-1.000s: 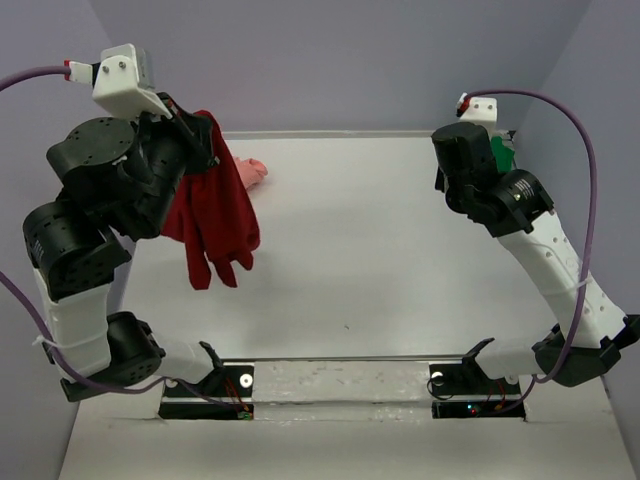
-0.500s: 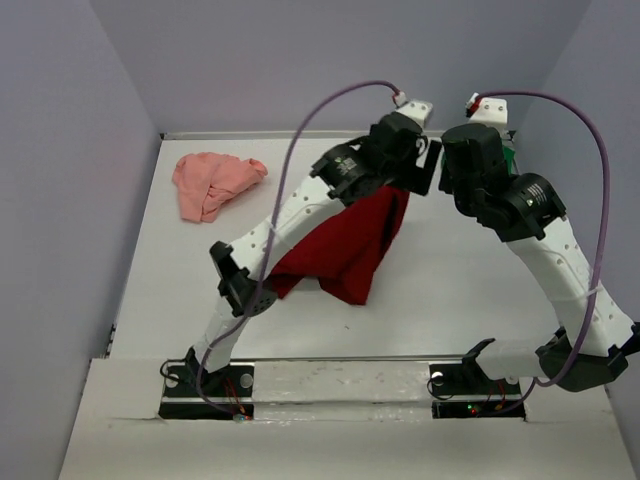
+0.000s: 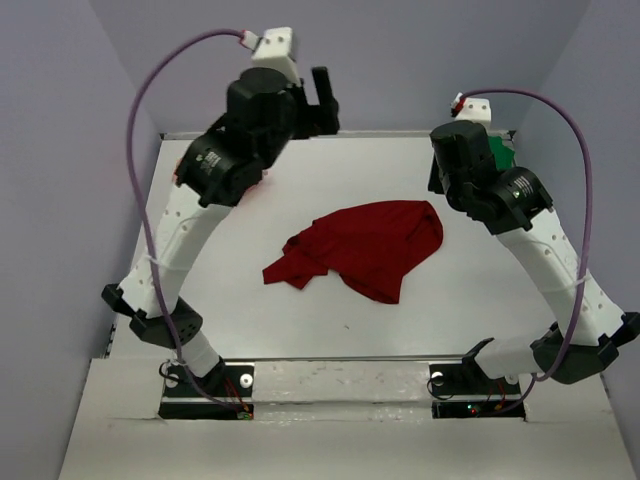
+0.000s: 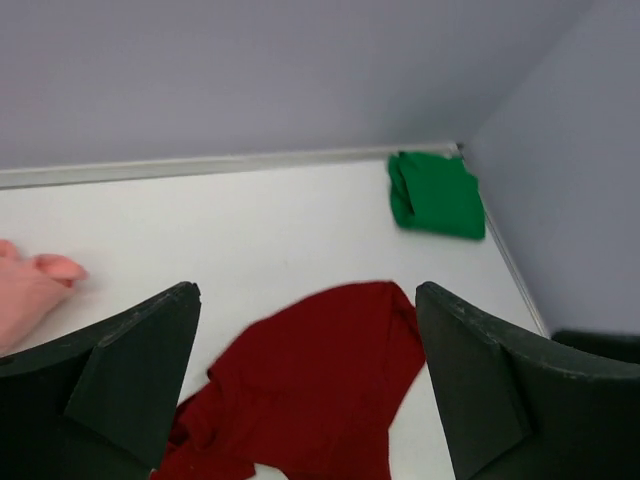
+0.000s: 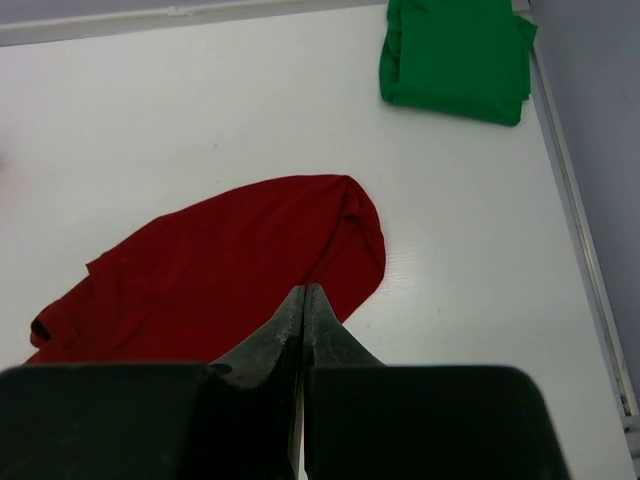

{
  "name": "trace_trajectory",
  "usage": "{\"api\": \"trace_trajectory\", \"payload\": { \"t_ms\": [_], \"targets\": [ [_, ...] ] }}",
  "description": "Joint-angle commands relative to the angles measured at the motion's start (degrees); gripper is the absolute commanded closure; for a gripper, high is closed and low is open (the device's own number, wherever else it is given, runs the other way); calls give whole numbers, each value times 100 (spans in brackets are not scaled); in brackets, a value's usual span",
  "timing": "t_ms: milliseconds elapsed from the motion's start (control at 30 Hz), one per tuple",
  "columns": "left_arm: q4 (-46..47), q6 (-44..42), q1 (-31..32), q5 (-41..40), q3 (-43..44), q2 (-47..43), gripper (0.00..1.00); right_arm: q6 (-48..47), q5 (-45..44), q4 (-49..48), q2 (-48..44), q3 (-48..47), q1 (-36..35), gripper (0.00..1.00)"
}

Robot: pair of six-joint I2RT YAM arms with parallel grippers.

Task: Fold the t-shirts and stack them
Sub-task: Flatten out the tshirt

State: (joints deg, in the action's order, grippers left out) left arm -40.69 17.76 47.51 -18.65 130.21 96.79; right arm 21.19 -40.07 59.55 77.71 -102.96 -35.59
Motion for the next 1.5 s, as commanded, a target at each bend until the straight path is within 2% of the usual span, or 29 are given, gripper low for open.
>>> {"api": "trace_trajectory", "payload": {
  "t_ms": [0, 33, 67, 100, 133, 167, 200, 233, 367, 700, 867, 967, 1200, 1300, 1400, 1467],
  "targets": [
    [-18, 149, -838, 27, -487, 129, 3, -1, 184, -119, -212, -181, -61, 100],
    [34, 105, -1118, 142, -697, 216, 16, -10, 280, -154, -326, -68, -62, 100],
    [130, 61, -1277, 308, -821, 252, 18, -36, 333, -180, -379, -14, -114, 100],
    [349, 26, -1427, 553, -935, 383, 44, -36, 377, -172, -458, 91, -114, 100],
    [420, -9, -1568, 643, -1023, 489, 44, -53, 378, -163, -459, 92, -114, 100],
    [465, -27, -1699, 757, -1076, 620, 59, -71, 395, -154, -476, 144, -114, 100],
    [483, -79, -1971, 854, -1042, 769, 95, -71, 360, -111, -468, 153, -167, 100],
    [500, -97, -2069, 846, -1007, 1075, 100, -115, 360, -145, -476, 162, -167, 100],
    [754, -220, -2465, 1056, -936, 1649, 100, -255, 430, -207, -494, 223, -167, 100],
    [210, -299, -3528, 1593, 153, 2924, 100, -396, 325, -57, -476, -23, -167, 100],
    [167, -370, -3827, 1838, 39, 3056, 100, -387, 360, -31, -353, -49, -167, 100],
    [140, -387, -3977, 2340, -48, 3065, 100, -414, 421, -145, -310, -58, -167, 100],
    [728, -431, -3889, 3208, -1489, 2283, 100, -466, 737, -277, 156, -93, -167, 100],
    [555, -466, -3907, 3263, -1683, 2335, 100, -467, 764, -242, 235, -180, -167, 100],
    [-6, -527, -3916, 3096, -1421, 2642, 100, -528, 747, -242, 279, -233, -167, 100],
    [60, -519, -3916, 3017, -1647, 2678, 100, -546, 720, -216, 297, -286, -167, 100]
  ]
}}
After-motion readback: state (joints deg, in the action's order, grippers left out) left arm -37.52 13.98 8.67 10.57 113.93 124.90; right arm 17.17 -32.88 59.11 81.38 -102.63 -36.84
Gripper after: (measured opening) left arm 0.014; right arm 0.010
